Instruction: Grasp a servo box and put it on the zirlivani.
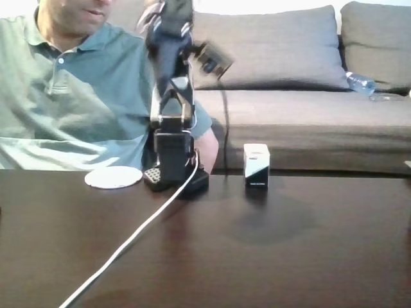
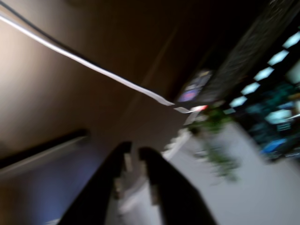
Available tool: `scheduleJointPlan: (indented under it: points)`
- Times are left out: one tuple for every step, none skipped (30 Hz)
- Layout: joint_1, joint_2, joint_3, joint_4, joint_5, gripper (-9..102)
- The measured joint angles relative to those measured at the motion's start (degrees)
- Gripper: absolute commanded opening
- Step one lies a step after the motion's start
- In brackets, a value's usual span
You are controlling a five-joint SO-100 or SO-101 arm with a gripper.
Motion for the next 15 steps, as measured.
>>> scheduleJointPlan:
  points:
    - [-3.52, 0.00, -0.97, 0.00, -0.88, 11]
    - [-7.56, -0.44, -1.49, 0.00, -1.32, 10]
    - [-11.69, -1.23, -1.85, 0.00, -1.49, 10]
    - [-15.38, -1.76, -1.93, 0.00, -1.67, 9]
    - [-19.16, -1.85, -1.93, 0.00, -1.93, 9]
    - [-23.73, -1.85, -1.93, 0.00, -2.02, 9]
    - [-28.56, -1.76, -1.58, 0.00, -2.11, 9]
    - [-33.93, -1.76, -0.62, 0.00, -2.11, 9]
    - [-38.41, -1.76, 0.44, 0.00, -1.76, 9]
    - [-42.45, -1.85, 1.85, 0.00, -0.70, 9]
    - [-46.85, -1.93, 3.43, 0.00, 0.53, 9]
    - [-50.80, -1.93, 4.92, 0.00, 1.58, 9]
    - [-54.58, -1.93, 6.24, 0.00, 2.46, 9]
    - [-56.60, -1.93, 7.65, 0.00, 3.52, 9]
    - [-57.92, -1.93, 8.70, 0.00, 4.31, 9]
